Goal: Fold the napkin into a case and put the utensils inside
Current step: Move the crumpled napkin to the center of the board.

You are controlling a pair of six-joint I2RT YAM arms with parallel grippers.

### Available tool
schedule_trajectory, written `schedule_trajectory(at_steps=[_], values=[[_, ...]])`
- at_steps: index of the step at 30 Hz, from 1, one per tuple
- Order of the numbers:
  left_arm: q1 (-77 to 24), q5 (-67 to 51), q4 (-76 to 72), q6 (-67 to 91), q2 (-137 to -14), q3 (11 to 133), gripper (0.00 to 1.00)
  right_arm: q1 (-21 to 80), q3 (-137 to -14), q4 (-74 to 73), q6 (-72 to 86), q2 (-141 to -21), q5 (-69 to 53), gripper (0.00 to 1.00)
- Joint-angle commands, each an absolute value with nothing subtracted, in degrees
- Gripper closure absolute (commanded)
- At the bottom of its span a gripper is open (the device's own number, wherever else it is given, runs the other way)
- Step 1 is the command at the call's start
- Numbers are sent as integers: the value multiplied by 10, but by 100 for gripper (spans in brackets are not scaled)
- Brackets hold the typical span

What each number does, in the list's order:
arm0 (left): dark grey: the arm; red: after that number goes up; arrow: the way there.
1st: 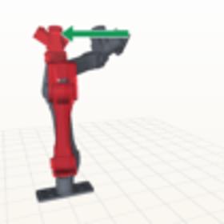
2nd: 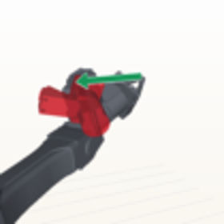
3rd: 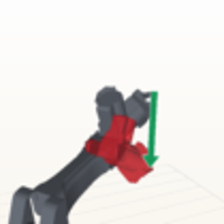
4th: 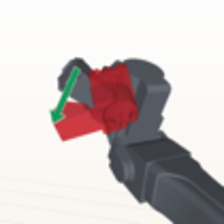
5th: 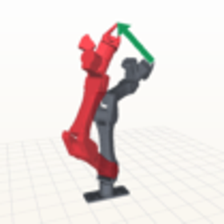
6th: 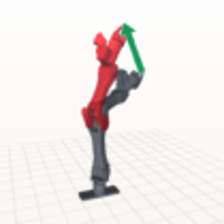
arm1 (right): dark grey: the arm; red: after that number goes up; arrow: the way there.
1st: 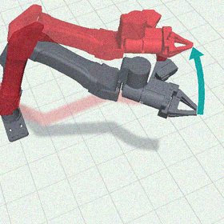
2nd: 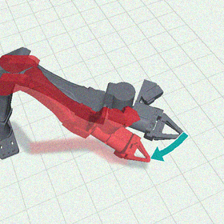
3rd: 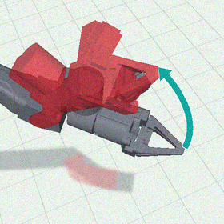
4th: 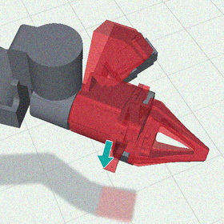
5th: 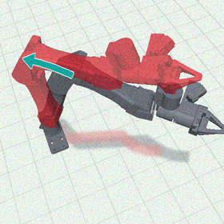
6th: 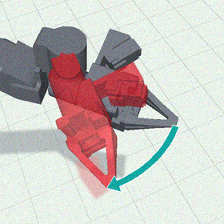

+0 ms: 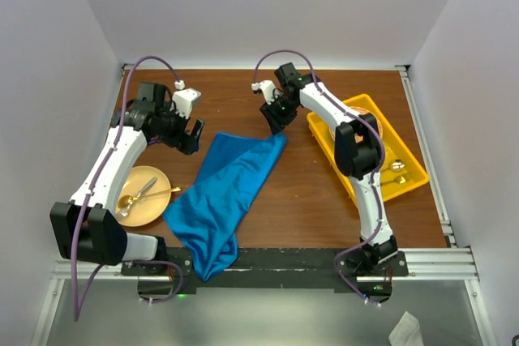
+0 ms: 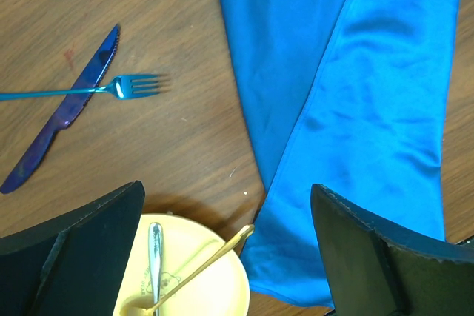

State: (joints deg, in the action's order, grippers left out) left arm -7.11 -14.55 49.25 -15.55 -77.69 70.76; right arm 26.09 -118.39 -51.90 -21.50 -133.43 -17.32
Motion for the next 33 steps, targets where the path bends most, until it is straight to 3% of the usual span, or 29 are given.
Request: schedule_trajectory(at_steps=[1,15,19,21,23,33], values=[[-66,-134,501,-149,-755,700,0,267,-1197,-512,-211,-1337,-147,54],[-66,-126,499,-149,-755,699,0,278,-1122,-456,-222,-1341,-109,55],[-66,-125,497,-149,-754,696,0,287,-1113,-444,-222,-1346,-91,71],[-66,-122,495,-149,-755,692,0,287,-1125,-448,-217,-1350,-89,92],[-66,-127,495,-152,-755,688,0,288,-1139,-456,-213,-1349,-86,100],[-4,-206,489,-160,-801,686,0,241,-1150,-398,-174,-1259,-69,100]])
